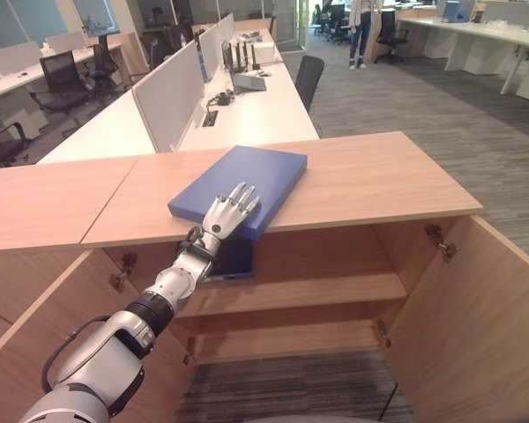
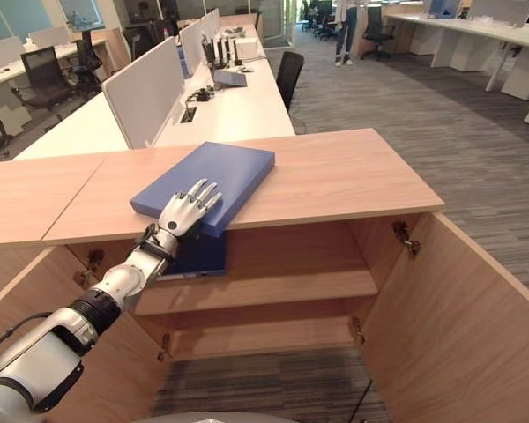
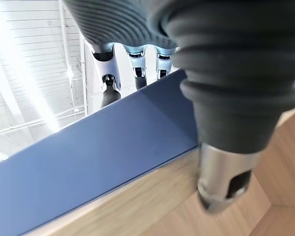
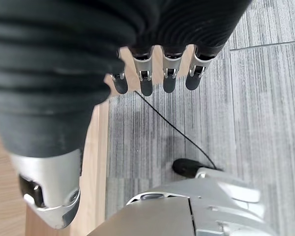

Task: Put the empty folder in the office cabinet

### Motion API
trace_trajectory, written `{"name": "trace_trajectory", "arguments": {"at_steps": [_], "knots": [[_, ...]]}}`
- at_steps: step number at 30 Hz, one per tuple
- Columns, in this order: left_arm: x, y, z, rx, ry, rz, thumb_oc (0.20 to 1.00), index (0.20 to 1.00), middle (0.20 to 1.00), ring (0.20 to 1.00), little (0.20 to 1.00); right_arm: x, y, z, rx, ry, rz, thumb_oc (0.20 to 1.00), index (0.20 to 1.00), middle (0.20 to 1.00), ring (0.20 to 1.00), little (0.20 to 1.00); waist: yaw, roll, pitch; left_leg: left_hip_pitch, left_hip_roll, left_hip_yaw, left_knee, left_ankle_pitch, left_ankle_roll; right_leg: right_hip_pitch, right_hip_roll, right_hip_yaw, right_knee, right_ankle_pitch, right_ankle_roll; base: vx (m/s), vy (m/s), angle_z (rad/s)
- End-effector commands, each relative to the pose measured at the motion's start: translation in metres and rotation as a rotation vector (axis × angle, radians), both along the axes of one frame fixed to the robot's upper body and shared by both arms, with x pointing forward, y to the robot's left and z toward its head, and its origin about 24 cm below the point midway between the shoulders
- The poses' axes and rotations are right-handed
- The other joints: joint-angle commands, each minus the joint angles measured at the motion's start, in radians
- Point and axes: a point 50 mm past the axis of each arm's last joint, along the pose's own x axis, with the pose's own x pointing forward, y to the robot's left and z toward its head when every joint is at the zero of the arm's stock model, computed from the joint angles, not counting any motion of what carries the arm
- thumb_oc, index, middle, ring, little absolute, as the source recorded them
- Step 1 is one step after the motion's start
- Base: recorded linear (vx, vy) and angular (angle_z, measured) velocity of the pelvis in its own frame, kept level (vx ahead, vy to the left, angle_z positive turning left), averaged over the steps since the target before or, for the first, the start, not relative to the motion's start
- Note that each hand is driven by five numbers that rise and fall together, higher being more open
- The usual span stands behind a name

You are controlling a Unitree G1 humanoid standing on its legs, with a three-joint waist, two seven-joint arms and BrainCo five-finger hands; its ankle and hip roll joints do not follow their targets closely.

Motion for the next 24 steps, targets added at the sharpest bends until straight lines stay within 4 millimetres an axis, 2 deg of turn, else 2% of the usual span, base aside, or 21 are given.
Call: {"name": "trace_trajectory", "arguments": {"at_steps": [1, 10, 14, 20, 21, 23, 24], "knots": [[-0.024, 0.048, -0.067, 0.088, 0.324, 0.230, 0.200, 0.200, 0.200, 0.200, 0.200, 0.020, 0.004, 0.001, -0.022, -0.038, 0.041, 1.000, 1.000, 1.000, 1.000, 1.000, -0.035, -0.068, 0.045, 0.089, -0.025, 0.002, 0.013, -0.159, 0.005, 0.027, -0.015, 0.012, 0.007, -0.048, 0.071, 0.00, 0.000, 0.00], [-0.038, 0.042, -0.077, -0.043, 0.345, 0.243, 0.200, 0.200, 0.200, 0.200, 0.200, 0.016, 0.006, 0.000, -0.029, -0.024, 0.017, 1.000, 1.000, 1.000, 1.000, 1.000, -0.027, -0.069, 0.049, 0.095, -0.024, 0.000, 0.013, -0.157, 0.005, 0.033, -0.015, 0.009, 0.007, -0.050, 0.069, 0.01, 0.002, -0.04], [-0.043, 0.032, -0.077, -0.171, 0.342, 0.237, 0.200, 0.200, 0.200, 0.200, 0.200, 0.018, 0.008, 0.000, -0.029, -0.028, 0.009, 1.000, 1.000, 1.000, 1.000, 1.000, -0.023, -0.072, 0.053, 0.093, -0.025, -0.004, 0.013, -0.154, 0.005, 0.032, -0.015, 0.007, 0.007, -0.049, 0.068, 0.00, -0.002, -0.03], [-0.048, 0.005, -0.051, -0.463, 0.286, 0.117, 0.200, 0.200, 0.200, 0.200, 0.200, 0.019, 0.012, -0.001, -0.020, -0.040, -0.008, 1.000, 1.000, 1.000, 1.000, 1.000, -0.009, -0.079, 0.064, 0.083, -0.026, -0.016, 0.013, -0.149, 0.008, 0.028, -0.018, 0.000, 0.007, -0.045, 0.066, 0.00, -0.001, -0.01], [-0.049, 0.006, -0.050, -0.463, 0.287, 0.118, 0.200, 0.200, 0.200, 0.200, 0.200, 0.019, 0.012, -0.001, -0.020, -0.040, -0.007, 1.000, 1.000, 1.000, 1.000, 1.000, -0.010, -0.079, 0.064, 0.083, -0.026, -0.016, 0.013, -0.149, 0.008, 0.028, -0.018, 0.000, 0.007, -0.045, 0.066, 0.00, 0.000, 0.00], [-0.052, -0.001, -0.034, -0.574, 0.262, 0.060, 0.200, 0.200, 0.200, 0.200, 0.200, 0.020, 0.013, -0.001, -0.015, -0.046, -0.013, 1.000, 1.000, 1.000, 1.000, 1.000, -0.004, -0.083, 0.068, 0.081, -0.026, -0.021, 0.013, -0.147, 0.009, 0.026, -0.018, -0.002, 0.007, -0.044, 0.065, 0.00, 0.000, 0.00], [-0.056, -0.008, -0.015, -0.678, 0.232, -0.009, 0.200, 0.200, 0.200, 0.200, 0.200, 0.022, 0.015, -0.001, -0.008, -0.053, -0.019, 1.000, 1.000, 1.000, 1.000, 1.000, 0.002, -0.086, 0.073, 0.076, -0.026, -0.026, 0.013, -0.145, 0.010, 0.023, -0.018, -0.003, 0.007, -0.042, 0.065, 0.00, 0.000, 0.00]]}}
